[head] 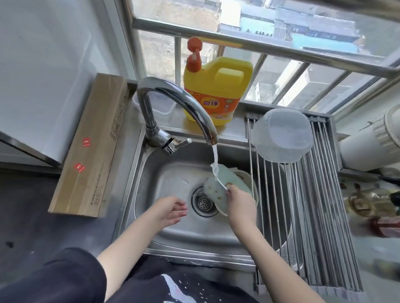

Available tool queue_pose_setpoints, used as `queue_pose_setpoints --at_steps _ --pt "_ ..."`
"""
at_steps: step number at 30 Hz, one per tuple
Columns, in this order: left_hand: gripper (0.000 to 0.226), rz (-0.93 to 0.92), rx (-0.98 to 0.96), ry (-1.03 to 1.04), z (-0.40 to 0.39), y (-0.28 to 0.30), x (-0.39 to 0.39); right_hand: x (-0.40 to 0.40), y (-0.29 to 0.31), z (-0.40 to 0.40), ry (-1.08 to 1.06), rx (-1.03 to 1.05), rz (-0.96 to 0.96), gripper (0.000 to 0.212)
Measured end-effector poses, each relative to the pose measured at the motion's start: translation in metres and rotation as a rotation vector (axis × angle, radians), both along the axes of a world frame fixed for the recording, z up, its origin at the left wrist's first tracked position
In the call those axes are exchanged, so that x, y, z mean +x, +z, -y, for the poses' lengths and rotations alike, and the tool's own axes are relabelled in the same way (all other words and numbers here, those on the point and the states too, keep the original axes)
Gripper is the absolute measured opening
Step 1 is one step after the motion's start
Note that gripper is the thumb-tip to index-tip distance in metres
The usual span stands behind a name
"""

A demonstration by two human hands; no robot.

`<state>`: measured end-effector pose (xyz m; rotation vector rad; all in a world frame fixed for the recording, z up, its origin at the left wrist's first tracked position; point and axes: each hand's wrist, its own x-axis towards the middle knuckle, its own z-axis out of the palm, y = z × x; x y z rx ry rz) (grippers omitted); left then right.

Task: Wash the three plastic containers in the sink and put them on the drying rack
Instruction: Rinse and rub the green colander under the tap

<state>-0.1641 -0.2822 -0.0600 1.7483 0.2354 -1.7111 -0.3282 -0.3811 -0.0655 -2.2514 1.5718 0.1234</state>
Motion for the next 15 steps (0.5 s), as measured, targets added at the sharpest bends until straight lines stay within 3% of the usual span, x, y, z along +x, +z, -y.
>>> queue_pose_setpoints --at_steps 3,5,8,12,15 --pt "0.027 -0.042 -0.053 0.073 0.003 0.004 0.011 0.001 0.018 -0.016 0.136 -0.096 0.099 0.006" --pt "0.048 -0.042 -0.105 0.085 0.005 0.008 0.021 0.004 0.028 -0.032 0.321 -0.199 0.089 0.026" --pt "0.061 0.205 -0.154 -0.014 0.01 0.018 0.03 0.01 0.03 -0.05 0.496 -0.28 0.091 0.043" --pt "0.027 0.676 -0.209 -0.225 0.013 0.022 0.042 0.013 0.029 -0.056 0.623 -0.342 0.097 0.041" --pt "0.012 0.864 -0.263 -0.339 0.013 0.022 0.045 0.012 0.024 -0.052 0.61 -0.185 0.121 0.04"
